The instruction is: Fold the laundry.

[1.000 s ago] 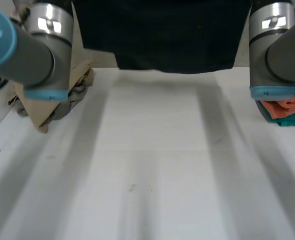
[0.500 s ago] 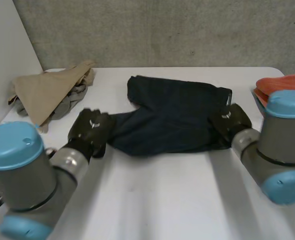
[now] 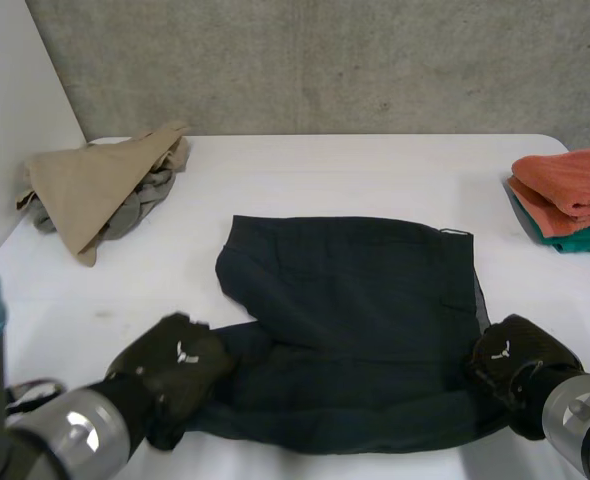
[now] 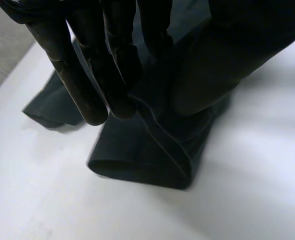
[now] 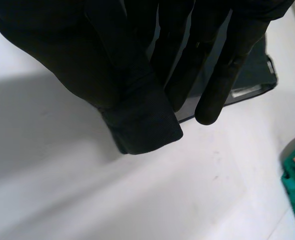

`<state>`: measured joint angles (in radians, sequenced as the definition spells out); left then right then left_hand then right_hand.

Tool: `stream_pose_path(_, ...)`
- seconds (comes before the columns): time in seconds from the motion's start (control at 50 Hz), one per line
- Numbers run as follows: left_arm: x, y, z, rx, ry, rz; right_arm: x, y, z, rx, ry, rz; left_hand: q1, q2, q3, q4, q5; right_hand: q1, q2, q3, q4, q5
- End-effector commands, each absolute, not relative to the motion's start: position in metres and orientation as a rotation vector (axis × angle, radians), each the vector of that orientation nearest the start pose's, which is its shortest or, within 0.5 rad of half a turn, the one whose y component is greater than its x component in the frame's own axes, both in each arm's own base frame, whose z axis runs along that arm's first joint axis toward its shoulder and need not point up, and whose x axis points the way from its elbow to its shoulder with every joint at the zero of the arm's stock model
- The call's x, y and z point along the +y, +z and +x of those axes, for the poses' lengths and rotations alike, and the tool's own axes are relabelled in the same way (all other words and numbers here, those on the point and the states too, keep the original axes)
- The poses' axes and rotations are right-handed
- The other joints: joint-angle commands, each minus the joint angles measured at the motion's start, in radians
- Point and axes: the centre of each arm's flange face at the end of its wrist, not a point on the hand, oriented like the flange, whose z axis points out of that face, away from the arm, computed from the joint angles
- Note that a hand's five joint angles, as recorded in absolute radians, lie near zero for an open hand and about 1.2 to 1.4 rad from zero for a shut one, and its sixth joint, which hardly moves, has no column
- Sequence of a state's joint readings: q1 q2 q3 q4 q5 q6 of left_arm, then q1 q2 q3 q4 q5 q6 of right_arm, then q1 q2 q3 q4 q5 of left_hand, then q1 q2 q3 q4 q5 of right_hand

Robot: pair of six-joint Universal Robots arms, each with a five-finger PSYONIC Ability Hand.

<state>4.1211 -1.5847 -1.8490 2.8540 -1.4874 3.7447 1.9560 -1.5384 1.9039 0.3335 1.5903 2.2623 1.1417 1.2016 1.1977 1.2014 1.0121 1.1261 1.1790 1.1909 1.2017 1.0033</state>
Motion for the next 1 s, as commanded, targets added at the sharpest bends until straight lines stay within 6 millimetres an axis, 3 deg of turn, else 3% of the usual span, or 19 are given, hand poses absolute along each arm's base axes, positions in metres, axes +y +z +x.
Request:
stream_pose_path(0.02,-0.163,0.201,-0.262,2.233,-1.673,1.533,-0.179,0.195,0.212,2.421,-1.609,-1.752,0.255,0.195,0.199,0.195,0.21,0.27,0.217,0.205,0.195,0.218)
stream_pose_path(0.06,-0.184,0.206,-0.272,2.176,-1.779,1.484,-0.188,0.197,0.215,2.402,-1.683,-1.729,0.255,0.195,0.199,0.195,0.21,0.27,0.217,0.205,0.195,0.218)
stream_pose_path(0.12,-0.22,0.212,-0.293,2.048,-1.968,1.403,-0.227,0.205,0.224,2.351,-1.924,-1.621,0.255,0.195,0.199,0.195,0.21,0.27,0.217,0.205,0.195,0.218)
stream_pose_path(0.22,-0.284,0.216,-0.319,1.858,-2.179,1.259,-0.273,0.2,0.242,2.296,-2.077,-1.489,0.255,0.195,0.199,0.195,0.21,0.27,0.217,0.205,0.195,0.218)
stream_pose_path(0.24,-0.306,0.21,-0.326,1.823,-2.214,1.223,-0.28,0.197,0.246,2.285,-2.089,-1.479,0.255,0.195,0.199,0.195,0.21,0.27,0.217,0.205,0.195,0.218)
stream_pose_path(0.32,-0.352,0.188,-0.344,1.774,-2.249,1.154,-0.314,0.178,0.26,2.267,-2.132,-1.447,0.255,0.195,0.199,0.195,0.21,0.27,0.217,0.205,0.195,0.218)
stream_pose_path(0.44,-0.398,0.161,-0.362,1.705,-2.296,1.046,-0.369,0.158,0.276,2.255,-2.334,-1.334,0.255,0.195,0.199,0.195,0.21,0.27,0.217,0.205,0.195,0.218)
stream_pose_path(0.5,-0.403,0.15,-0.37,1.69,-2.313,1.039,-0.392,0.152,0.283,2.192,-2.457,-1.247,0.255,0.195,0.199,0.195,0.21,0.181,0.128,0.116,0.106,0.129)
stream_pose_path(0.54,-0.405,0.147,-0.372,1.686,-2.32,1.034,-0.397,0.149,0.286,2.171,-2.477,-1.234,0.182,0.122,0.126,0.123,0.137,-0.243,-0.296,-0.308,-0.319,-0.295)
stream_pose_path(0.58,-0.403,0.146,-0.374,1.687,-2.322,1.04,-0.401,0.148,0.288,2.157,-2.495,-1.21,-0.583,-0.643,-0.639,-0.643,-0.628,-0.952,-1.004,-1.016,-1.027,-1.003)
stream_pose_path(0.6,-0.402,0.146,-0.375,1.689,-2.321,1.045,-0.401,0.149,0.288,2.155,-2.494,-1.198,-0.939,-0.999,-0.995,-0.999,-0.984,-0.952,-1.004,-1.016,-1.027,-1.003)
stream_pose_path(0.62,-0.4,0.144,-0.375,1.697,-2.317,1.049,-0.401,0.15,0.288,2.159,-2.489,-1.185,-0.806,-0.866,-0.862,-0.866,-0.851,-0.952,-1.004,-1.016,-1.027,-1.003)
stream_pose_path(0.66,-0.392,0.143,-0.377,1.733,-2.301,1.053,-0.396,0.148,0.286,2.187,-2.435,-1.139,-0.967,-1.027,-1.023,-1.027,-1.012,-0.952,-1.004,-1.016,-1.027,-1.003)
stream_pose_path(0.7,-0.387,0.148,-0.374,1.753,-2.283,1.038,-0.385,0.149,0.276,2.27,-2.314,-1.078,-0.967,-1.027,-1.023,-1.027,-1.012,-0.952,-1.004,-1.016,-1.027,-1.003)
stream_pose_path(0.74,-0.377,0.171,-0.365,1.78,-2.284,0.988,-0.374,0.159,0.266,2.332,-2.22,-1.017,-0.967,-1.027,-1.023,-1.027,-1.012,-0.952,-1.004,-1.016,-1.027,-1.003)
stream_pose_path(0.76,-0.374,0.174,-0.363,1.797,-2.281,0.982,-0.365,0.172,0.253,2.385,-2.132,-0.939,-0.967,-1.027,-1.023,-1.027,-1.012,-0.952,-1.004,-1.016,-1.027,-1.003)
stream_pose_path(0.82,-0.354,0.183,-0.351,1.879,-2.281,0.968,-0.347,0.18,0.234,2.454,-1.941,-0.843,-0.967,-1.027,-1.023,-1.027,-1.012,-0.952,-1.004,-1.016,-1.027,-1.003)
stream_pose_path(0.88,-0.336,0.189,-0.343,1.952,-2.298,0.942,-0.328,0.164,0.225,2.494,-1.715,-0.812,-0.967,-1.027,-1.023,-1.027,-1.012,-0.93,-0.983,-0.995,-1.005,-0.982)
stream_pose_path(1.0,-0.316,0.192,-0.337,2.026,-2.3,0.939,-0.319,0.146,0.224,2.471,-1.622,-0.837,-0.967,-1.027,-1.023,-1.027,-1.012,-0.865,-0.918,-0.93,-0.941,-0.917)
